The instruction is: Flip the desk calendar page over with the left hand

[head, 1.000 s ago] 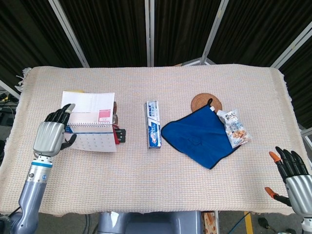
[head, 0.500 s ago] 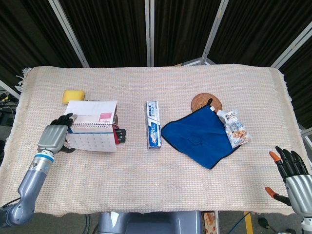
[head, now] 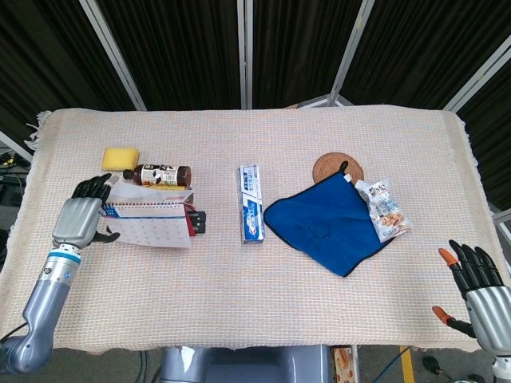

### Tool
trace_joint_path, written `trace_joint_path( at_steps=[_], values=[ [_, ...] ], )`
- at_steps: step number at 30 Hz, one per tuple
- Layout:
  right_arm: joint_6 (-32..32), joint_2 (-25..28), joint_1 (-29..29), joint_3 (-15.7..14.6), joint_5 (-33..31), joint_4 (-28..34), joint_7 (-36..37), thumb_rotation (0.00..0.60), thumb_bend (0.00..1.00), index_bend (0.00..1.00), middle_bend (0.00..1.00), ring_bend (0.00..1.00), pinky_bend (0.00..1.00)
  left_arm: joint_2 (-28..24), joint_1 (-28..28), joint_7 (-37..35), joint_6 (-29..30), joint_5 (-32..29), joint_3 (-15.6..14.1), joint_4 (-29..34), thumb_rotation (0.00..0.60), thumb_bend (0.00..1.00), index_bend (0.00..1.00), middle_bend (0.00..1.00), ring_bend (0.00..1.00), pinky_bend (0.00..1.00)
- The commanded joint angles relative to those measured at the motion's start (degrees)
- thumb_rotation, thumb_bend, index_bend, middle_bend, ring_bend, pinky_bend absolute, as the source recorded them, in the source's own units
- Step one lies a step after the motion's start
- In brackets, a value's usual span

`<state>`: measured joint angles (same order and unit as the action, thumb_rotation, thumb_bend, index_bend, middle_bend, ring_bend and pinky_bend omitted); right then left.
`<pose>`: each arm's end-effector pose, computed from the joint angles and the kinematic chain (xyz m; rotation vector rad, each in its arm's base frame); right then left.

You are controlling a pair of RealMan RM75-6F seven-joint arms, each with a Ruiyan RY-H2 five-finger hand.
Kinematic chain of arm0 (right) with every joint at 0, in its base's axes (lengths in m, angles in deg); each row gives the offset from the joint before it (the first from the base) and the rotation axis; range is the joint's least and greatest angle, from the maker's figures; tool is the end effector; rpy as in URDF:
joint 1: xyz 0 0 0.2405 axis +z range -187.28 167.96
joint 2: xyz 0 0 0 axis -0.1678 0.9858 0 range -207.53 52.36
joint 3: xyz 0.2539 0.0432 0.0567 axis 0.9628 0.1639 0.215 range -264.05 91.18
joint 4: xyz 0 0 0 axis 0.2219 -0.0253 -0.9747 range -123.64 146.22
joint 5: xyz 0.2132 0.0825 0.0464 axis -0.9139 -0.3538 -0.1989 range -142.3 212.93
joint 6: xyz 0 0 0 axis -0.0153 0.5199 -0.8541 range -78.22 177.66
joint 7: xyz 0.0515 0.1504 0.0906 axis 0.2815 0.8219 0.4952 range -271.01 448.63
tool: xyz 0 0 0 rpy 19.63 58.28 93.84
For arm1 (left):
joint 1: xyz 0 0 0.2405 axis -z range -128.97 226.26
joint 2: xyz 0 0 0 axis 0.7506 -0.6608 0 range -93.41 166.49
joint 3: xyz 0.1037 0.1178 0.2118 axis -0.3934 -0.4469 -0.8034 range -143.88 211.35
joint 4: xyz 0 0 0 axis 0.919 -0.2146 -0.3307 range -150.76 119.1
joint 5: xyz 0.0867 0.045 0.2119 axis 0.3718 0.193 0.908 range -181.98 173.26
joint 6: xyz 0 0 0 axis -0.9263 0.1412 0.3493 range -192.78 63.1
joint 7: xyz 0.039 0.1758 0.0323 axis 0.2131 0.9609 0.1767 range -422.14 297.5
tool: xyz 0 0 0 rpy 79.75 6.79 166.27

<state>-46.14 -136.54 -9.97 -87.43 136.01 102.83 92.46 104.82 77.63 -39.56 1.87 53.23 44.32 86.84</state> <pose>-0.3047 -0.1735 0.1704 1.5059 -0.7593 1.0238 -0.2279 0.3525 0.0796 -1.5253 -0.9846 -0.8039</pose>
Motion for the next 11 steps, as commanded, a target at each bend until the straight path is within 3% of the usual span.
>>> trace_joint_path(
  at_steps=[1, 7, 11],
  values=[
    [0.1, -0.1, 0.0, 0.0, 0.0, 0.0, -0.1, 0.6, 0.03, 0.0, 0.0, 0.0, 0.0, 1.1, -5.4, -4.5, 9.4, 9.7, -2.6, 2.1, 0.6, 0.04, 0.0, 0.0, 0.0, 0.01],
    [0.1, -0.4, 0.1, 0.1, 0.0, 0.0, -1.1, 0.6, 0.03, 0.0, 0.0, 0.0, 0.0, 1.5, -13.2, -0.3, 19.5, 17.7, -9.9, 5.0, 0.6, 0.04, 0.0, 0.0, 0.0, 0.0],
    [-0.2, -0.5, 0.0, 0.2, 0.0, 0.0, -1.4, 0.6, 0.03, 0.0, 0.0, 0.0, 0.0, 1.0, -16.1, 2.3, 22.2, 20.4, -13.1, 5.7, 0.6, 0.03, 0.0, 0.0, 0.0, 0.0]
  ],
)
